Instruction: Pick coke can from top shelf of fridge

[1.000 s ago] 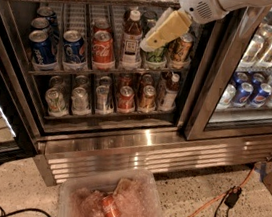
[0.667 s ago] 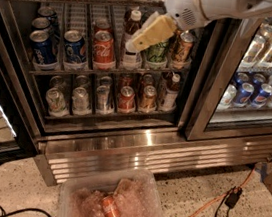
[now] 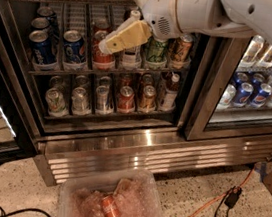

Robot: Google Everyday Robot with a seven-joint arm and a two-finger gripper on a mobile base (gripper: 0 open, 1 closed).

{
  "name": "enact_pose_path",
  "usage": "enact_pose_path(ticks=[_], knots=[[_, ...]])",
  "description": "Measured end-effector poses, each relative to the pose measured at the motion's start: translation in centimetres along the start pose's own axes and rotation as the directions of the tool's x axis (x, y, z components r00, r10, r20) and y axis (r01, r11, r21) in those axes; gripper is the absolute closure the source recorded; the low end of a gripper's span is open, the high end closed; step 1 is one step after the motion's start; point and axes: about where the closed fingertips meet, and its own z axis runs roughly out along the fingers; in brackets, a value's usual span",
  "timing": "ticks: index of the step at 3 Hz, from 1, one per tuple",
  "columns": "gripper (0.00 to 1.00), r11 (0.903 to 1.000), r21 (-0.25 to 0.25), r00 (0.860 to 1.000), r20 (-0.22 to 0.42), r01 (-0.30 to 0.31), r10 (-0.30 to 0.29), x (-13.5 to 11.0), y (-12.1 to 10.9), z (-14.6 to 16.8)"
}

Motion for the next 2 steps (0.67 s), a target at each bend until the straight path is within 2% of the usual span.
enact_pose_path(ticks=[1, 2], knots=[[0.0, 0.9982, -0.057, 0.999, 0.041, 0.018, -0.015, -1.66, 1.36, 1.73], [0.0, 0.9982, -0.058, 0.999, 0.041, 0.018, -0.016, -1.67, 1.37, 1.74]])
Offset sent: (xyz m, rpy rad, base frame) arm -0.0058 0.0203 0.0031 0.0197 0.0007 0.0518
